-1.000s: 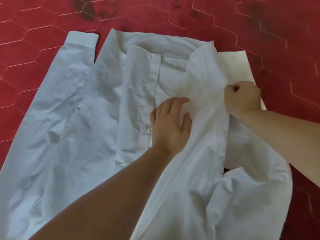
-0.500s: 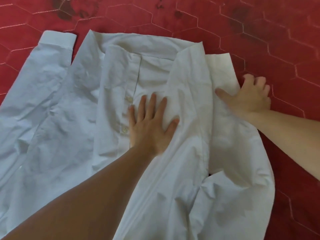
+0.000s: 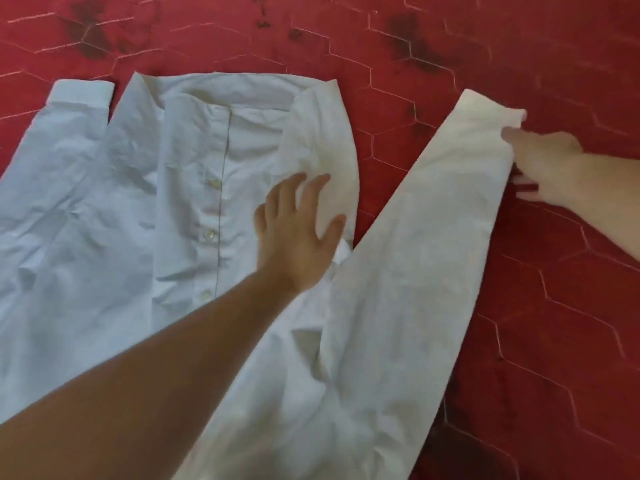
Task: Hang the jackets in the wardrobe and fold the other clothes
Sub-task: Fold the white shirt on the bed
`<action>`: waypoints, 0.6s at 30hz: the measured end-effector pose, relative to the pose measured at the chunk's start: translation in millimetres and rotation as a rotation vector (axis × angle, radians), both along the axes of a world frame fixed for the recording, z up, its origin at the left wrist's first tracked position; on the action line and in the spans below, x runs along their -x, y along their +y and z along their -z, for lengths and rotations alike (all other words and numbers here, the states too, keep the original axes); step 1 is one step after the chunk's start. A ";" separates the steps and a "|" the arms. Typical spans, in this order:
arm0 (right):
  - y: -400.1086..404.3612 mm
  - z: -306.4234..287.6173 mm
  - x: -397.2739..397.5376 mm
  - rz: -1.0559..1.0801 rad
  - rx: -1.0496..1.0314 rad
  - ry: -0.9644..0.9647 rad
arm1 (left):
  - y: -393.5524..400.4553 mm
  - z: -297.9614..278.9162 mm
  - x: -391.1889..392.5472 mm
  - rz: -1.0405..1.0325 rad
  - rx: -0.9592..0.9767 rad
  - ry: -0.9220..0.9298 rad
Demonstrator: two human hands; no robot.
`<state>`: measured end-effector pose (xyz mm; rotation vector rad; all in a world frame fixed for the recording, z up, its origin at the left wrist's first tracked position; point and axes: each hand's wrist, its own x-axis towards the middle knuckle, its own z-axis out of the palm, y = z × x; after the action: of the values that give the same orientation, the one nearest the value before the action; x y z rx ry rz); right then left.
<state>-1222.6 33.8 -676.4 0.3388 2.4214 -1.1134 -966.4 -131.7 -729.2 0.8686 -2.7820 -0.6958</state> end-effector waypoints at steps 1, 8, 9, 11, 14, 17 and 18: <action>13.1 2.9 -12.7 -0.042 -0.059 -0.059 | 27.0 -4.9 -3.9 0.069 0.003 0.104; 56.6 29.2 -86.2 -0.184 -0.171 -0.318 | 160.6 -19.2 -27.5 0.446 -0.162 -0.508; 56.0 29.0 -89.8 -0.208 -0.167 -0.337 | 166.2 -16.9 -28.4 0.441 -0.126 -0.505; 52.4 28.6 -95.4 -0.210 -0.094 -0.287 | 167.4 -15.8 -26.9 0.416 -0.105 -0.447; 47.4 28.8 -97.7 0.002 0.161 -0.210 | 157.1 -20.2 -22.4 0.338 -0.419 -0.390; 34.2 27.3 -100.0 0.150 0.335 -0.359 | 133.4 -35.0 -27.3 0.116 -1.052 -0.262; 25.3 25.2 -100.6 0.127 0.330 -0.375 | 122.6 -38.8 -32.8 0.059 -1.211 -0.227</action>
<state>-1122.0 59.0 -701.7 0.5424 1.8772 -1.3429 -933.5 -9.1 -690.4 1.0060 -2.3324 -2.5010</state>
